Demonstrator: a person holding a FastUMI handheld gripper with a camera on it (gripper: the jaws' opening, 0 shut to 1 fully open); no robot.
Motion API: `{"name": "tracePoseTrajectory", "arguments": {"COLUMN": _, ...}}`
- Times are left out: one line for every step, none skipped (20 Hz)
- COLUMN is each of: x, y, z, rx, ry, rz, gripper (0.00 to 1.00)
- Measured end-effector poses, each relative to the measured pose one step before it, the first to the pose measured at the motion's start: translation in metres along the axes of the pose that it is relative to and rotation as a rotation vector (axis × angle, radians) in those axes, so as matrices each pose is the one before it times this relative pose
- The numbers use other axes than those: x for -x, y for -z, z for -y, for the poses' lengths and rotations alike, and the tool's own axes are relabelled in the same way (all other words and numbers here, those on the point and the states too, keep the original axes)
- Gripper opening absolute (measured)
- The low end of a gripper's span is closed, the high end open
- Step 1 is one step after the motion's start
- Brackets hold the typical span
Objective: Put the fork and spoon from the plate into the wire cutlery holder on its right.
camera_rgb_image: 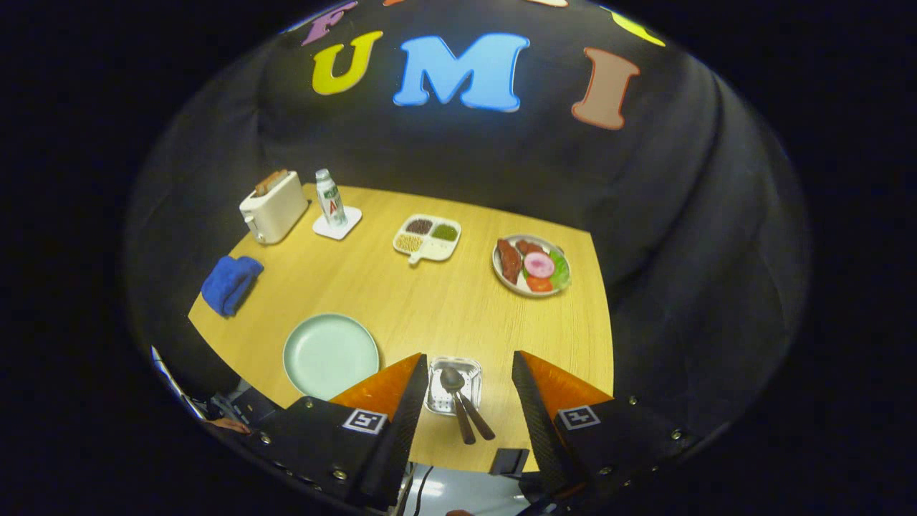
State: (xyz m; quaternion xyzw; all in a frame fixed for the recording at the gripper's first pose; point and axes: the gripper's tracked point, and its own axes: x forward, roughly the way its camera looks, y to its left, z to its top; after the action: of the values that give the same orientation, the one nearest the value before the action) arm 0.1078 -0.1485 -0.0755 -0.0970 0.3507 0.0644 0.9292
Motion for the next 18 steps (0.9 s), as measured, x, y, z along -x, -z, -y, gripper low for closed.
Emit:
{"name": "tracePoseTrajectory", "arguments": {"x": 0.01035, "y": -0.00806, "z": -0.01453, "rx": -0.01533, "ry": 0.00044, "rz": 0.06809, "gripper": 0.72}}
{"name": "tracePoseTrajectory", "arguments": {"x": 0.00843, "y": -0.00709, "z": -0.01092, "rx": -0.01914, "ry": 0.02194, "rz": 0.06230, "gripper": 0.72}}
{"name": "tracePoseTrajectory", "arguments": {"x": 0.00555, "y": -0.00364, "z": -0.01251, "rx": -0.01794, "ry": 0.01264, "rz": 0.04352, "gripper": 0.77}}
{"name": "tracePoseTrajectory", "arguments": {"x": 0.00768, "y": -0.00248, "z": -0.00918, "rx": -0.01371, "ry": 0.02032, "rz": 0.04110, "gripper": 0.83}}
{"name": "tracePoseTrajectory", "arguments": {"x": 0.00721, "y": -0.00579, "z": -0.00859, "rx": -0.00955, "ry": 0.01854, "rz": 0.04189, "gripper": 0.85}}
{"name": "tracePoseTrajectory", "arguments": {"x": 0.00512, "y": -0.00353, "z": -0.00577, "rx": -0.00294, "ry": 0.02254, "rz": 0.03437, "gripper": 0.83}}
{"name": "tracePoseTrajectory", "arguments": {"x": 0.00671, "y": -0.00473, "z": -0.00233, "rx": -0.00977, "ry": 0.02331, "rz": 0.03749, "gripper": 0.86}}
{"name": "tracePoseTrajectory", "arguments": {"x": 0.00779, "y": -0.00759, "z": -0.00475, "rx": -0.01992, "ry": 0.01174, "rz": 0.04877, "gripper": 0.88}}
{"name": "tracePoseTrajectory", "arguments": {"x": 0.00650, "y": -0.01063, "z": -0.00744, "rx": -0.01341, "ry": 0.00225, "rz": 0.05706, "gripper": 0.92}}
{"name": "tracePoseTrajectory", "arguments": {"x": 0.00511, "y": -0.00718, "z": -0.00523, "rx": 0.00925, "ry": 0.00616, "rz": 0.05168, "gripper": 0.92}}
{"name": "tracePoseTrajectory", "arguments": {"x": 0.00360, "y": -0.00243, "z": -0.00358, "rx": 0.01522, "ry": 0.00480, "rz": 0.04707, "gripper": 0.92}}
{"name": "tracePoseTrajectory", "arguments": {"x": 0.00491, "y": -0.00327, "z": -0.00779, "rx": 0.01351, "ry": -0.00337, "rz": 0.03430, "gripper": 0.92}}
{"name": "tracePoseTrajectory", "arguments": {"x": 0.00564, "y": -0.00127, "z": -0.00743, "rx": 0.00393, "ry": 0.00597, "rz": 0.02759, "gripper": 0.92}}
{"name": "tracePoseTrajectory", "arguments": {"x": 0.00311, "y": -0.00132, "z": 0.00039, "rx": -0.00717, "ry": 0.03546, "rz": 0.01583, "gripper": 0.92}}
{"name": "tracePoseTrajectory", "arguments": {"x": 0.00308, "y": -0.00080, "z": -0.00401, "rx": -0.00378, "ry": 0.00036, "rz": 0.01989, "gripper": 0.92}}
{"name": "tracePoseTrajectory", "arguments": {"x": 0.00184, "y": -0.00056, "z": -0.00636, "rx": 0.01263, "ry": -0.01164, "rz": 0.01416, "gripper": 0.92}}
{"name": "tracePoseTrajectory", "arguments": {"x": 0.00115, "y": 0.00073, "z": -0.00428, "rx": 0.01650, "ry": -0.00790, "rz": 0.00406, "gripper": 0.93}}
{"name": "tracePoseTrajectory", "arguments": {"x": 0.00303, "y": -0.00028, "z": -0.00282, "rx": 0.00869, "ry": -0.01063, "rz": -0.00087, "gripper": 0.93}}
